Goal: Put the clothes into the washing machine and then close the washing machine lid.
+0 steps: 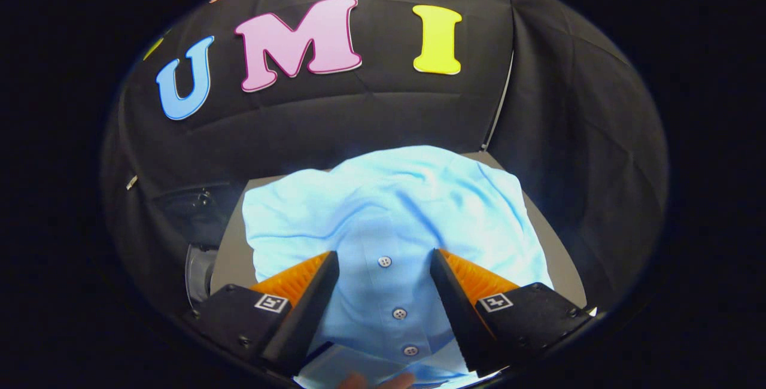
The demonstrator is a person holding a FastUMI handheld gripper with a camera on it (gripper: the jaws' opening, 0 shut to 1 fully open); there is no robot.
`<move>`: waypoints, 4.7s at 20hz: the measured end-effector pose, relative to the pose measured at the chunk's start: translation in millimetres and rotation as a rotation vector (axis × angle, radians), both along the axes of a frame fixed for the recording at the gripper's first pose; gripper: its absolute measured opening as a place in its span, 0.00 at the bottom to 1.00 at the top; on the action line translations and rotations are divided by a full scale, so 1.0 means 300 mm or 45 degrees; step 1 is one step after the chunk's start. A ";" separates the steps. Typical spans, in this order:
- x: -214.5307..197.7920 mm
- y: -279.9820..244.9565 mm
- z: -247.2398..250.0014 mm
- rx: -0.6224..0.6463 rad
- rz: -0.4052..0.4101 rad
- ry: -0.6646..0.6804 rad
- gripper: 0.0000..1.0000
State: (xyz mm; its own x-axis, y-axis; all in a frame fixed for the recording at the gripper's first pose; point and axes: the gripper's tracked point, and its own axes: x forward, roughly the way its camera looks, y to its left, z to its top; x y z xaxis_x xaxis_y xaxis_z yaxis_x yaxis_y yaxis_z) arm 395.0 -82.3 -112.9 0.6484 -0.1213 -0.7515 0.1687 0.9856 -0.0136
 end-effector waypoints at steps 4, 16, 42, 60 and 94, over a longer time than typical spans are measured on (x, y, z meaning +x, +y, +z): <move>0.005 0.004 -0.004 0.000 -0.027 0.012 0.98; 0.002 -0.007 0.014 0.033 -0.156 -0.070 0.19; -0.094 0.980 0.120 -0.161 0.331 -0.050 0.10; -0.143 1.374 -0.125 -0.110 0.449 -0.042 0.10; -0.039 1.360 -0.302 0.228 0.340 -0.092 0.87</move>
State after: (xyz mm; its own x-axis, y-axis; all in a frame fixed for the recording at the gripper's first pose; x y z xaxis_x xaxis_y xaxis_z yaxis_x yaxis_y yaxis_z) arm 383.3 325.8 -203.4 0.6919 0.1898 -0.6966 -0.1016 0.9808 0.1663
